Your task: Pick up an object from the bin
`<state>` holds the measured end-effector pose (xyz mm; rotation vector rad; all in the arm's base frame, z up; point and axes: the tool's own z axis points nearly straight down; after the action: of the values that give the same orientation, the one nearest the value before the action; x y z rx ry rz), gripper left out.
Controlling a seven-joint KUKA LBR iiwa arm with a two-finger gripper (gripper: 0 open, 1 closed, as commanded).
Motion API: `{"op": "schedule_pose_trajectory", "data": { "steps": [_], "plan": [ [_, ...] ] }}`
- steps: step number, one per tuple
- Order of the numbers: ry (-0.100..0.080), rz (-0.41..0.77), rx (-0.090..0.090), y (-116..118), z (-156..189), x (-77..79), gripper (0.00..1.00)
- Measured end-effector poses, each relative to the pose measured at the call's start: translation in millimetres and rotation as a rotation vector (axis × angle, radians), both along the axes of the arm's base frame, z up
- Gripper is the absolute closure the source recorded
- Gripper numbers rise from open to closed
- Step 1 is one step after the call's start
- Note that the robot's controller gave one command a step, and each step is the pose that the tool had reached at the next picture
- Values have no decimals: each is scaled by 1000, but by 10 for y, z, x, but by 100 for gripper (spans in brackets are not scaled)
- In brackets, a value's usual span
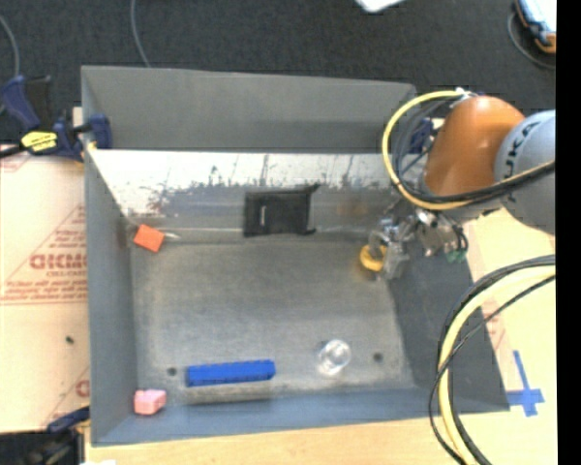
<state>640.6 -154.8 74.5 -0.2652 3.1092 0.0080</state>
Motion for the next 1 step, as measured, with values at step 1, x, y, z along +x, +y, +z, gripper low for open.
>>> {"op": "schedule_pose_trajectory", "data": {
  "steps": [1],
  "plan": [
    [1,0,-3,-20,-1,-4,100]
  ]
}}
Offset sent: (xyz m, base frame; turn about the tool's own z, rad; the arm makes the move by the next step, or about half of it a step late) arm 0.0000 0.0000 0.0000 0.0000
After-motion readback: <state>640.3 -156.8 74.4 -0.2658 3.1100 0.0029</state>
